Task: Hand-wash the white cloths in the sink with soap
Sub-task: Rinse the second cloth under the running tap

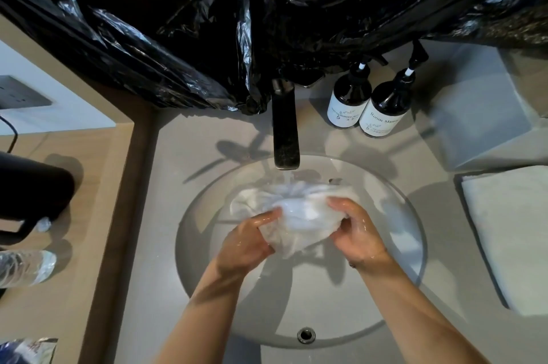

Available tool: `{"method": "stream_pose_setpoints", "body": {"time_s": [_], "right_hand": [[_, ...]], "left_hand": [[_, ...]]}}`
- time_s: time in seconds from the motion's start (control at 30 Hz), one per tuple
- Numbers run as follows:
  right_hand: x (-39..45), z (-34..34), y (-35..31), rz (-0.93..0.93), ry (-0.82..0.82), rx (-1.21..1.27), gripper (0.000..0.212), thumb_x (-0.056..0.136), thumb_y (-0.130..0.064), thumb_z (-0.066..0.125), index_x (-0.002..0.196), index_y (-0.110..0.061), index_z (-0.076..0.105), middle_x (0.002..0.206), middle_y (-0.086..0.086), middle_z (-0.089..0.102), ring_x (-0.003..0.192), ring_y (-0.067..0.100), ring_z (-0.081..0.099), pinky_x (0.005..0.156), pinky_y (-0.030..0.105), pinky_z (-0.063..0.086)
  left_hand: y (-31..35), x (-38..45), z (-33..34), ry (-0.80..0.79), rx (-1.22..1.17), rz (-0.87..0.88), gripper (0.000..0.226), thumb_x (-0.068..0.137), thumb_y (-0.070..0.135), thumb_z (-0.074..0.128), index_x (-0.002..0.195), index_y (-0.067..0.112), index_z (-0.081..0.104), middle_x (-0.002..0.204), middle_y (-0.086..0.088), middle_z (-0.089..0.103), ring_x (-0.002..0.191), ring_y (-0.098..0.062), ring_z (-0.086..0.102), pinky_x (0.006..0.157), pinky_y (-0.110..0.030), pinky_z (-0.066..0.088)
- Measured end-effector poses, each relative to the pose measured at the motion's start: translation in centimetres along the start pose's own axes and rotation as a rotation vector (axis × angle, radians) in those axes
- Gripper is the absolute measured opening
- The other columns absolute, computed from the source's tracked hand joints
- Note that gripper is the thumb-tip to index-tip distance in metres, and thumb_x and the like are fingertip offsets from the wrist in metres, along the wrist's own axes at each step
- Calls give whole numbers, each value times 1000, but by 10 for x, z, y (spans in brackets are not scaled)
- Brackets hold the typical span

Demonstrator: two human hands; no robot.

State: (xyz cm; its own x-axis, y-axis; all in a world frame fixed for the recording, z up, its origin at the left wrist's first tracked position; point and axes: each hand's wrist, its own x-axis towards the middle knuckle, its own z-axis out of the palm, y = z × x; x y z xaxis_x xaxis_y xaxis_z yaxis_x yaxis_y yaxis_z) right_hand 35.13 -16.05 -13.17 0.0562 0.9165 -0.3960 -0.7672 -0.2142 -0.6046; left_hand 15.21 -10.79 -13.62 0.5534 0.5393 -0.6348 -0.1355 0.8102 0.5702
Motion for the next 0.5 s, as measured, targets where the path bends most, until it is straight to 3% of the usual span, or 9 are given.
{"method": "stream_pose_setpoints", "body": {"time_s": [0.07,0.1,0.17,0.2,0.27,0.33,0.43,0.5], "right_hand": [[-9,1,-9,16,-100,-34,48,73,-9,68,116,3,49,115,24,54,111,39,55,94,45,44],[-15,2,-13,24,-118,-64,40,72,-9,67,110,-4,53,109,19,58,106,34,58,89,41,49],[-28,8,-20,51,-180,-167,39,72,-13,71,107,-9,56,104,13,62,101,27,62,83,34,52],[-34,10,-21,72,-204,-234,44,70,-18,77,108,-10,56,105,12,63,102,26,62,83,32,52],[-44,21,-17,82,-175,-349,55,64,-33,86,106,-12,59,103,9,65,100,22,63,83,30,52],[-48,32,-11,17,-48,-364,55,59,-37,87,100,-12,60,95,6,66,93,19,65,77,27,53],[-37,36,9,-45,228,-192,36,63,-35,81,88,-12,67,88,8,67,89,24,65,74,31,54],[-27,34,24,78,381,-17,57,61,-36,84,103,-2,67,104,22,66,100,36,64,89,41,53]], "left_hand": [[0,-5,10,-148,-159,14,48,98,41,45,130,9,60,132,-14,60,124,-34,54,99,-50,46],[-1,-5,13,-135,-179,63,67,97,57,35,140,7,49,143,-15,49,133,-35,44,108,-55,34],[-9,-9,22,-95,-277,29,91,89,76,30,151,9,25,156,-10,26,146,-31,19,120,-50,2],[-8,-9,31,-15,-278,6,90,86,76,42,149,14,23,154,-9,23,145,-28,17,122,-44,0],[2,-3,44,96,-364,-72,72,86,61,60,133,10,43,139,-12,43,131,-27,44,116,-40,31],[-1,0,54,277,-281,17,36,96,42,53,106,7,60,107,-12,64,93,-25,67,85,-37,55],[-6,-1,60,380,-234,74,20,94,20,48,85,8,61,76,-9,66,61,-18,68,62,-29,55],[-12,2,57,386,-325,84,13,85,20,56,83,8,60,75,-10,62,66,-22,66,61,-31,54]]}}
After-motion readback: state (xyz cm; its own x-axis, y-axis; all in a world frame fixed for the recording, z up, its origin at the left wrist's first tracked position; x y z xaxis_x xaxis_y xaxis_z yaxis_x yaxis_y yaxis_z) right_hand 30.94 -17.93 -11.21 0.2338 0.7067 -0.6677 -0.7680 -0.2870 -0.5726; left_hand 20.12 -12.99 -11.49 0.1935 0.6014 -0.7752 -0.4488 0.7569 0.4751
